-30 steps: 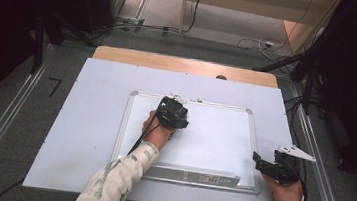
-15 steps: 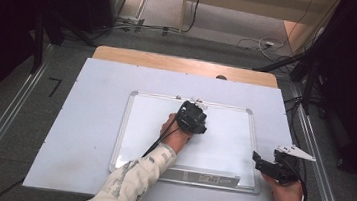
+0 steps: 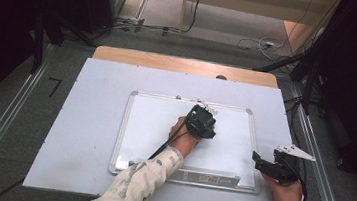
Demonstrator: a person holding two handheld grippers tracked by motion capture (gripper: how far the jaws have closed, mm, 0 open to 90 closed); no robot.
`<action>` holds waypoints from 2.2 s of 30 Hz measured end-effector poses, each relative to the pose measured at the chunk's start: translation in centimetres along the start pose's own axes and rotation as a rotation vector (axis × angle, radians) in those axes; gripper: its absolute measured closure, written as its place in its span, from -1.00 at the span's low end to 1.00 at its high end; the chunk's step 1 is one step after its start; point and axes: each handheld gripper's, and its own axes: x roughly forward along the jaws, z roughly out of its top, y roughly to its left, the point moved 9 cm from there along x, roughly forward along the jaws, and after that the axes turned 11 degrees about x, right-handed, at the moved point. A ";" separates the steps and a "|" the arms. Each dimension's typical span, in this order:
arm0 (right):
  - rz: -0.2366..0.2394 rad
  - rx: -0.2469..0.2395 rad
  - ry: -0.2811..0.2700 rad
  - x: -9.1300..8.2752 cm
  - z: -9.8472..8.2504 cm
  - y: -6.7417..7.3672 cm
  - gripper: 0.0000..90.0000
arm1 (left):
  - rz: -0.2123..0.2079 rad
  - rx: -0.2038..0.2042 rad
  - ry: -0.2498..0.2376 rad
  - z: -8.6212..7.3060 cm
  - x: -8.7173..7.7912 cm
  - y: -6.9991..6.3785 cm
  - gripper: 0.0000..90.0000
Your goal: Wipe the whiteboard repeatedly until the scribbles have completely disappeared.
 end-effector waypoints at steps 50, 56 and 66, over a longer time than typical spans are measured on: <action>-0.005 0.000 -0.001 0.1 0.0 0.1 -0.59 | 0.037 -0.048 0.013 -3.4 -2.6 1.5 -0.12; -0.004 0.000 0.000 0.1 0.0 0.2 -0.59 | 0.026 -0.034 0.008 -2.5 -2.0 0.4 -0.12; -0.002 0.000 -0.002 0.1 0.1 0.2 -0.59 | 0.020 -0.027 -0.004 -1.6 -1.2 0.4 -0.11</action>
